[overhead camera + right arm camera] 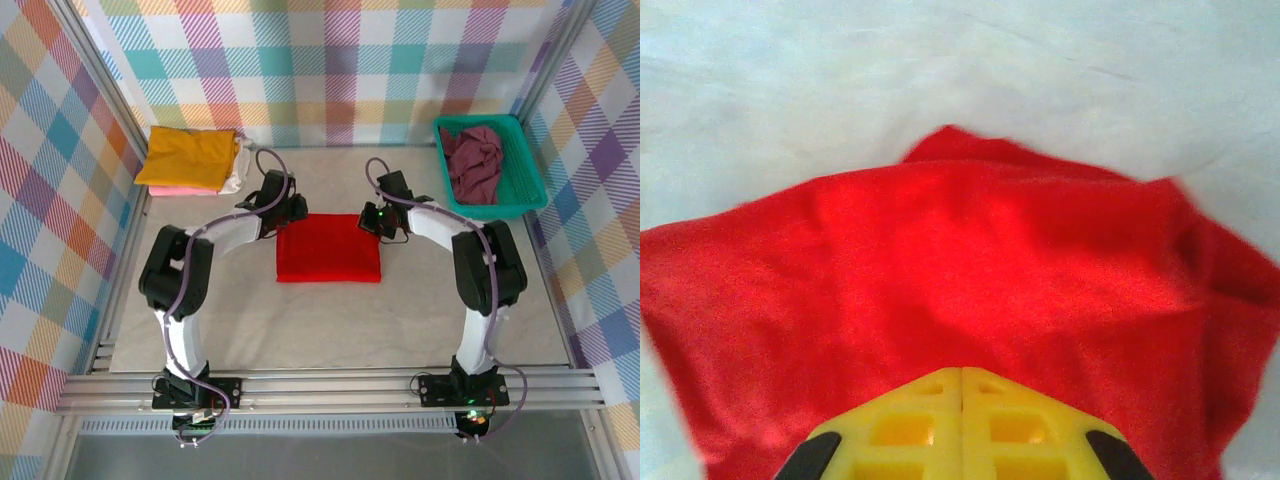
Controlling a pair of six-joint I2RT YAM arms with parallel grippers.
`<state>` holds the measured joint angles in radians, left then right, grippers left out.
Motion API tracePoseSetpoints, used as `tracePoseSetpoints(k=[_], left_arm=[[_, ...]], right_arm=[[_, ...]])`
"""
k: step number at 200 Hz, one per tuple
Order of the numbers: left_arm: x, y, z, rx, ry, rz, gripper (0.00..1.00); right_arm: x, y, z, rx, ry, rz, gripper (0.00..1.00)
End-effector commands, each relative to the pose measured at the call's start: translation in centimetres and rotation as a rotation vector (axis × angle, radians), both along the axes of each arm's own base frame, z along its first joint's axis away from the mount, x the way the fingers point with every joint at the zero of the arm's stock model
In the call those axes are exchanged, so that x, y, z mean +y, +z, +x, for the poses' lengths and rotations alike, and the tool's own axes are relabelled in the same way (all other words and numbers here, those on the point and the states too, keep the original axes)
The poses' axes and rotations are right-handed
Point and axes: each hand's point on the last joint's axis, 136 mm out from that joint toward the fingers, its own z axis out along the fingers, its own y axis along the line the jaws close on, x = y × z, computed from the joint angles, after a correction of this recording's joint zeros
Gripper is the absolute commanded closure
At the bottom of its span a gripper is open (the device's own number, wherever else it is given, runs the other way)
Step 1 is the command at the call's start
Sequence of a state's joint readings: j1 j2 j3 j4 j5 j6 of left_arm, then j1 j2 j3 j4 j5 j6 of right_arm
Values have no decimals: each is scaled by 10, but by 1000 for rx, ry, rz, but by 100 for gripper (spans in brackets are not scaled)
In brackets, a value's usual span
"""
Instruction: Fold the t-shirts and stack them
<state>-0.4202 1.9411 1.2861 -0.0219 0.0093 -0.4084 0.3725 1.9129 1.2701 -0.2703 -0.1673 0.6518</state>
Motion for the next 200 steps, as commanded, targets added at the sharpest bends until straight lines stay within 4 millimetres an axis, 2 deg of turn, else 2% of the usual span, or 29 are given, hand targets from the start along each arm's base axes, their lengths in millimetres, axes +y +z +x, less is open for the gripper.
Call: tracePoseSetpoints(k=[1,19,34,45,61,84,93,105,121,128,138,151,162,200], left_arm=[[17,-45,6,78,10,56,81],[24,-61,18,106,23,66,82],[27,-54,24,93,37,60,82],[30,-34,27,59,47,56,80],[32,11,29,-14,61,35,77],[37,71,17,-77,77,5,68],[42,85,6,-83,90,-6,66],[49,93,-11,-77,112,-20,61],[53,85,-37,-24,110,-39,57],[55,77,-47,12,108,-41,55],[57,63,-59,55,109,-45,46],[57,44,-74,112,103,-55,41],[59,31,-81,143,108,-53,37],[54,-2,-90,228,83,-45,38]], right_arm=[[-19,-19,16,27,-75,-30,100],[-22,-38,18,70,-84,-17,100],[-21,-43,16,80,-81,-10,100],[-19,-38,15,68,-75,7,100],[-17,-26,15,51,-63,18,100],[-15,2,11,9,-44,42,100],[-14,14,6,-10,-31,49,97],[-14,27,-3,-29,-14,40,94],[-14,36,-19,-47,15,10,88],[-14,36,-26,-42,30,-4,84],[-12,35,-35,-32,56,-22,79],[-10,34,-44,-32,84,-60,73],[-11,29,-49,-22,96,-86,72],[-17,10,-54,-3,82,-109,72]])
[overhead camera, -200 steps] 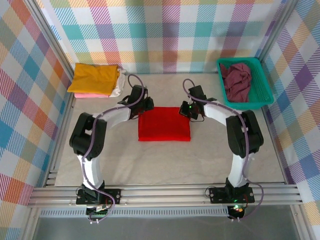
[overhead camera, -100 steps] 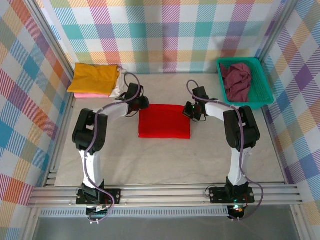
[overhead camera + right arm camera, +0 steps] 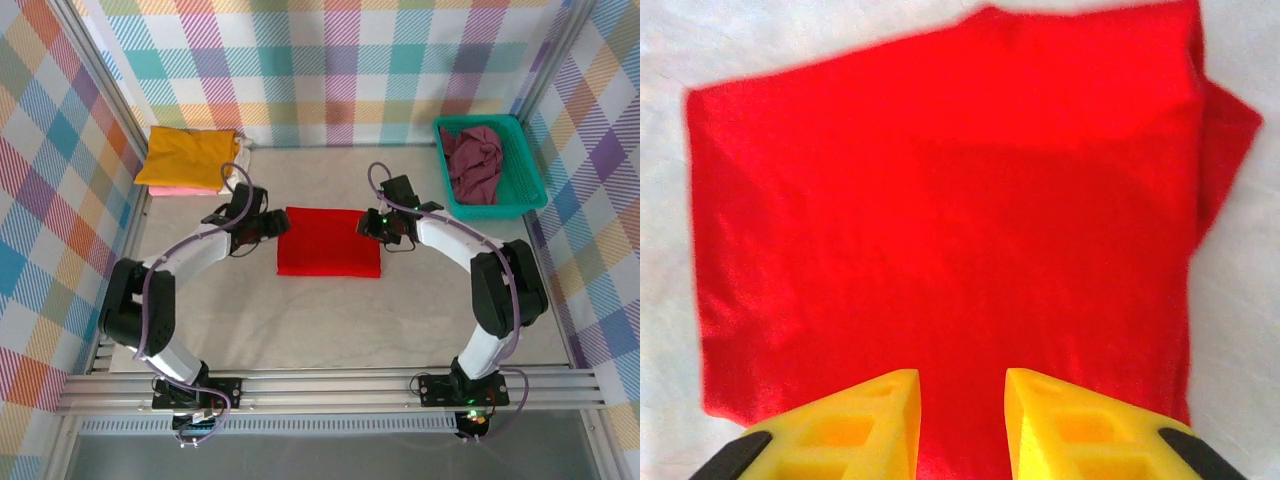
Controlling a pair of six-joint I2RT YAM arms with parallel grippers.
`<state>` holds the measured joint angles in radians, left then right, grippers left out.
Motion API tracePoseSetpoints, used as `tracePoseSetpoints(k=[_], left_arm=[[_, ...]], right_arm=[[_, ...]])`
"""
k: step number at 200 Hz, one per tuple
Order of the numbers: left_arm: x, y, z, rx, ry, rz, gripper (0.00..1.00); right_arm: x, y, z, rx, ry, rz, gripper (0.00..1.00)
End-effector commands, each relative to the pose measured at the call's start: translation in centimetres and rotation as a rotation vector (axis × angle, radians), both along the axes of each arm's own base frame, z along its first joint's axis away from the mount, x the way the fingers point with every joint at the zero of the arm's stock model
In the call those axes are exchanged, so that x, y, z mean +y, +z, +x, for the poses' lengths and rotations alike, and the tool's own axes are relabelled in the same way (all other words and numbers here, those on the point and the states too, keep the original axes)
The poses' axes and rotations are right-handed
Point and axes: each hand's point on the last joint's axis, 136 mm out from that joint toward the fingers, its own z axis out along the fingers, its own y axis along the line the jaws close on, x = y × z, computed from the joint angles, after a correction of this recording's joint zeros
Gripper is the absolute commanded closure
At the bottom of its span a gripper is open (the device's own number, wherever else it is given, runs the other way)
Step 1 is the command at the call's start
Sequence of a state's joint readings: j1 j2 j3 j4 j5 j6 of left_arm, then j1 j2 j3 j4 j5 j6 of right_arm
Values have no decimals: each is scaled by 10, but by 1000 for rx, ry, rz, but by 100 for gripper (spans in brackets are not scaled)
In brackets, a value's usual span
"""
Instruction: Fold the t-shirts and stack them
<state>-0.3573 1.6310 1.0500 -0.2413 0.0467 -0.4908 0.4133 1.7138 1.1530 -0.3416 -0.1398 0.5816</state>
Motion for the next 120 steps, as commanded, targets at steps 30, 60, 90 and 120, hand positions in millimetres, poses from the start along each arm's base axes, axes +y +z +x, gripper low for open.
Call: tracePoseSetpoints(k=[30,60,90,120], left_arm=[[-17,-29,-7,88,-45,-2,39],[-23,-54,-8,134,-64,50,39],[-30,-72,-6,176,-68,57,41],[-40,-82,-6,187,-78,69,46]], right_arm=[[-13,-38,-12,73,-9,-64,73],[-11,-44,-14,81,-9,-48,73],[-11,-50,-17,90,-14,-41,73],[-9,-55,-18,99,-14,-26,73]])
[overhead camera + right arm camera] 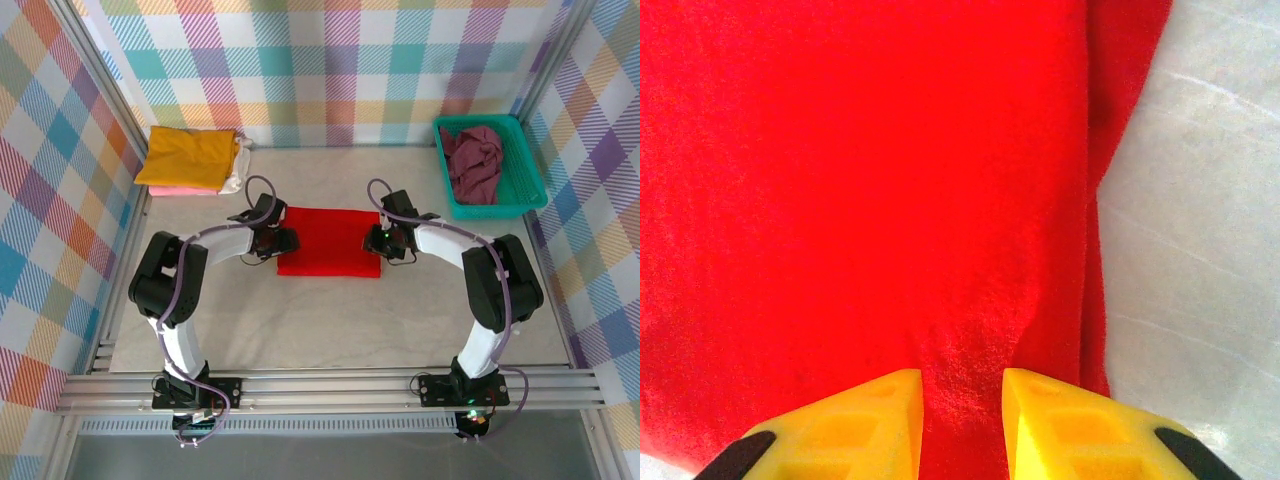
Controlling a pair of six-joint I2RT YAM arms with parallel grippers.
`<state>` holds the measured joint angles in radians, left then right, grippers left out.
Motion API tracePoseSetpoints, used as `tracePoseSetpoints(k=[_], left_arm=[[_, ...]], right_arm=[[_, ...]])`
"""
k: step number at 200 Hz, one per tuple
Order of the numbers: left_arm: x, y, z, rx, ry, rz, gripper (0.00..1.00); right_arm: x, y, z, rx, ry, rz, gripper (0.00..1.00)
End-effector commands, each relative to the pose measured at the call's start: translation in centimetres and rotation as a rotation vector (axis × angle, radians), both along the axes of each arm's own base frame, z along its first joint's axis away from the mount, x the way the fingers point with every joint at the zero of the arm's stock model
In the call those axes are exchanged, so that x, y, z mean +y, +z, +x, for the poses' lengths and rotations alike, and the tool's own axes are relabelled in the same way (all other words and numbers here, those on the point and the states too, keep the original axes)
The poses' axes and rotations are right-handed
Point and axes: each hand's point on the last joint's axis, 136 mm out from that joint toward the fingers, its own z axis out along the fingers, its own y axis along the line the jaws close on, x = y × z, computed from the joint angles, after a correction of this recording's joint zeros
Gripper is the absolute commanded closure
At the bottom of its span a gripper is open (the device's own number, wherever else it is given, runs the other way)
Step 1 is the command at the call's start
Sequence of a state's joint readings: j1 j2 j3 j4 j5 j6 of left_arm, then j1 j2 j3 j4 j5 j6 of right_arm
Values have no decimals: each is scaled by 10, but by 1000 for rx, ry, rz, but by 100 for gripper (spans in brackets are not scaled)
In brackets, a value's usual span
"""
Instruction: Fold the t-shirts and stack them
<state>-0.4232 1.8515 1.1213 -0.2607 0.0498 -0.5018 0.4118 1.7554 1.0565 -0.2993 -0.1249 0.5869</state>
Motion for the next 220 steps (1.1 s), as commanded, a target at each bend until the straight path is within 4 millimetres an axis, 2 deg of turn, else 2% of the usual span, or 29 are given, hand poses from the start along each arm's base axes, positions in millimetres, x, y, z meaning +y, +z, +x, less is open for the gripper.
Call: tracePoseSetpoints(k=[1,15,28,40,57,91,115,140,175,198,220], left_arm=[[-11,-16,-2,29,-20,11,47],[-19,-17,-1,24,-32,6,51],[-26,-17,-1,9,-47,3,60],[-30,-17,0,-2,-48,9,63],[-32,-21,2,4,-46,7,79],[-32,-21,8,-10,-48,23,100],[-20,-11,15,-43,-35,56,100],[8,1,30,-65,8,99,100],[40,32,53,-133,41,213,100],[43,59,77,-200,34,279,100],[44,76,100,-238,21,339,100]], right_arm=[[3,-8,0,14,-2,23,73],[4,-11,1,21,-1,27,73],[5,-12,1,21,0,33,73],[6,-14,2,23,-1,39,74],[8,-17,2,32,-1,53,74],[9,-12,2,30,-3,78,74],[1,3,2,3,-15,99,74],[-11,21,2,-32,-28,109,73],[-27,46,4,-112,-51,113,71],[-33,51,6,-128,-63,118,71],[-36,51,8,-122,-71,131,71]])
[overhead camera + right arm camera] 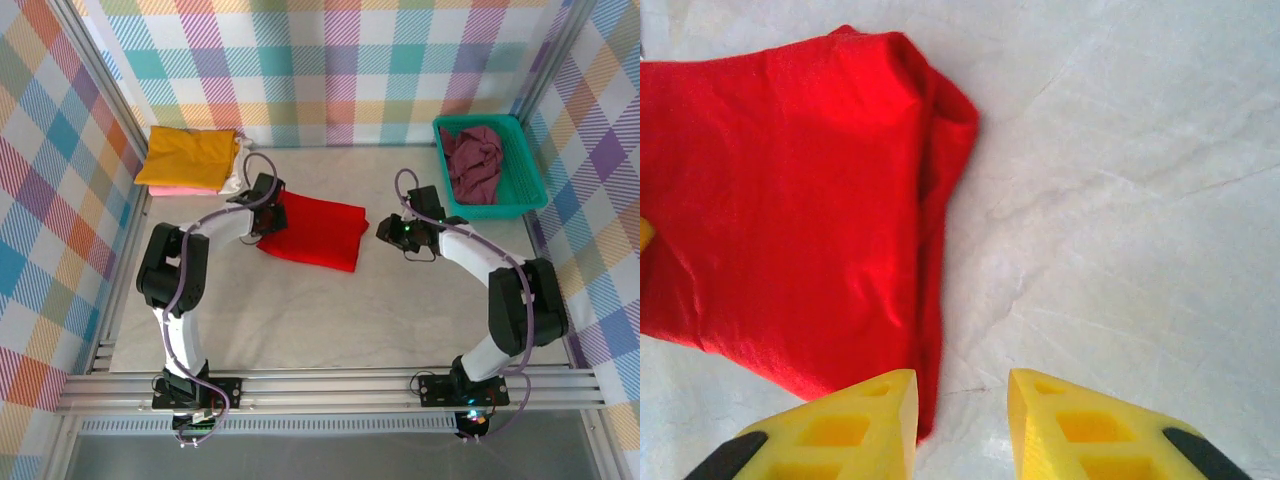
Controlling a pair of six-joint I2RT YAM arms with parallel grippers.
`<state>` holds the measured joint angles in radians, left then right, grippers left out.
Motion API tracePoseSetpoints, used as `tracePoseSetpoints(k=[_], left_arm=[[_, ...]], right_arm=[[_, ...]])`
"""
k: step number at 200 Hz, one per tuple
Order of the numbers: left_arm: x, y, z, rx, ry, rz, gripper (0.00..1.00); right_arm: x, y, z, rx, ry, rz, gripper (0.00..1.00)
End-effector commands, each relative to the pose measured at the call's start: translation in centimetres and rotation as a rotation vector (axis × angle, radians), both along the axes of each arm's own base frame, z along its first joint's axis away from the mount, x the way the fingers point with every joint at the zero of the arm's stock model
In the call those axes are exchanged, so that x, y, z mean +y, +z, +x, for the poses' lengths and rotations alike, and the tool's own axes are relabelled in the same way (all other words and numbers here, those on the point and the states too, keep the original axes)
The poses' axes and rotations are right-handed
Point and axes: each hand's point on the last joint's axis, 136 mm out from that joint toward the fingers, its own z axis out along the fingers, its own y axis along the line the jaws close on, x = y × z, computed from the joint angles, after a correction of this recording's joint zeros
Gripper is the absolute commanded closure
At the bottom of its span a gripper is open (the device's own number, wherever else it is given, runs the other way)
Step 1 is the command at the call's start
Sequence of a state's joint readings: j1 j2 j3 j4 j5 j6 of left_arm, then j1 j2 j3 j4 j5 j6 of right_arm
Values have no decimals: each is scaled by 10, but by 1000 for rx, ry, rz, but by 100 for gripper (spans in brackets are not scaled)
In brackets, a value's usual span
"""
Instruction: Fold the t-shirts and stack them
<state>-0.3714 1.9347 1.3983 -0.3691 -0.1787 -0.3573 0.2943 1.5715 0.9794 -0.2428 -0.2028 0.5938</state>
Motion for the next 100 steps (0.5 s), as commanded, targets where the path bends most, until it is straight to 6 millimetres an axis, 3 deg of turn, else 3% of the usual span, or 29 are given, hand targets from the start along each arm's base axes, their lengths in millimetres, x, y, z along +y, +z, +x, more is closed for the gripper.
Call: tracePoseSetpoints(k=[1,100], left_arm=[[7,25,26,-61,-22,125,100],[39,62,110,-150,32,262,100]], right_arm=[[-3,-2,-3,5,12,10,71],[-15,9,-3,-3,-5,-4,70]])
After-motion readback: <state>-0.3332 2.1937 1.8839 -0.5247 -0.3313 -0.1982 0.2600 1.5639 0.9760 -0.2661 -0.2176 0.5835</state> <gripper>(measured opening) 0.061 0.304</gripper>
